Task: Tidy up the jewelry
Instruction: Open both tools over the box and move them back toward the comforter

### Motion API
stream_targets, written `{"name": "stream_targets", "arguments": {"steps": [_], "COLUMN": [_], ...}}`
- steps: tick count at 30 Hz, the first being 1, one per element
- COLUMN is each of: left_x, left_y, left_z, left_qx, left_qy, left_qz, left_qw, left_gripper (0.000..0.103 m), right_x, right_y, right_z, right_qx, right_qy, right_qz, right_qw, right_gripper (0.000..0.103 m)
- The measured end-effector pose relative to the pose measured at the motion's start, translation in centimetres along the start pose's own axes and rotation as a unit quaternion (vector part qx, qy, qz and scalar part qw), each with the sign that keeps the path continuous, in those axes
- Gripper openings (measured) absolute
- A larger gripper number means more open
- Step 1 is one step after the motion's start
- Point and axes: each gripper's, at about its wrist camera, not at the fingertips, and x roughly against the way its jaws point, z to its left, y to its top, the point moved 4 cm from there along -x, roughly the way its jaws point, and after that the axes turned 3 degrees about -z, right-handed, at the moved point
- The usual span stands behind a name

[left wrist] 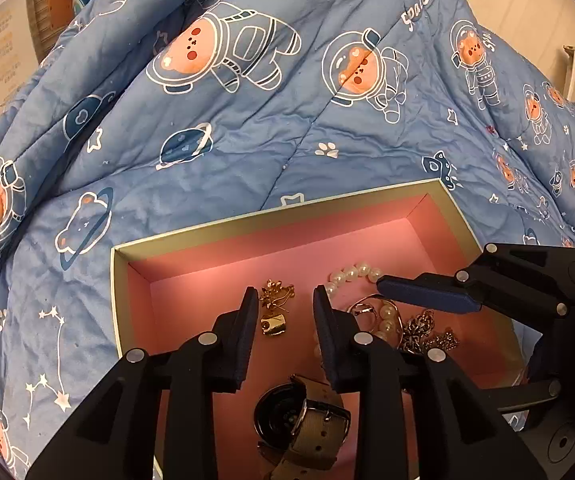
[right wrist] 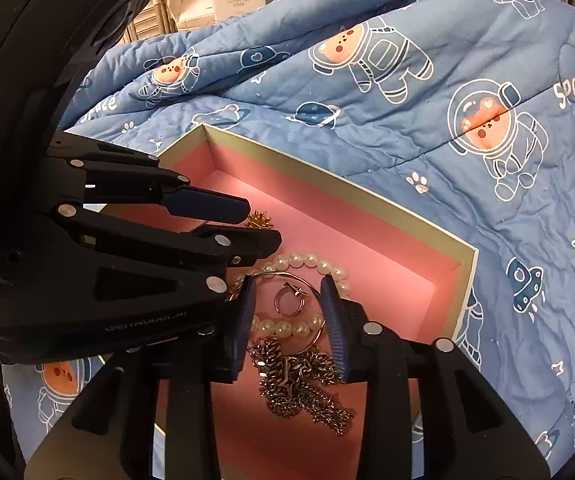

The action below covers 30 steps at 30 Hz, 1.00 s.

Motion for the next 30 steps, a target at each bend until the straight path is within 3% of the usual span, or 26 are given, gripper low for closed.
{"name": "stream_targets", "arguments": {"steps": [6,9,11,18,22,25,30], "left_x": [0.4,0.8,1.5,3.5,5.1,6.7,9.3], "left_y": [0.1,0.1,0.1,-0.7,-1.7,-3.1,-6.4], "left_z": [-0.1,-0.2,-0.2,0.0,0.0,-0.2,-0.9], "left_qx": [-0.001,-0.002,-0.001,0.008,0.011,0.008,0.000], "left_qy": [-0.006,-0.003,0.006,-0.002,0.009,0.013,0.021], "left_qz": [-0.004,-0.010,-0.020,-0.039,-0.062,-0.081,-0.104], "left_qw": [1.0000,0.9999,0.9998,0.9992,0.9980,0.9966,0.9944], "left_gripper": [0.036,0.042,0.055,0.057,0.069,0.076,0.083], "right_x": [0.2,0.6,1.1,3.7,5.8,7.7,10.5], "right_y": [0.2,0.2,0.1,-0.3,-1.4,-2.6,-5.6], "right_z": [-0.1,-0.4,-0.4,-0.1,0.6,1.3,3.1], "right_qx": [0.004,0.004,0.004,0.013,0.013,0.011,0.005], "right_qy": [-0.007,-0.012,-0.011,-0.020,-0.021,-0.027,-0.010], "right_qz": [-0.008,-0.014,-0.021,-0.054,-0.073,-0.091,-0.104], "right_qw": [1.000,1.000,1.000,0.998,0.997,0.995,0.994], "right_gripper": [0.051,0.052,0.052,0.061,0.062,0.075,0.075]}}
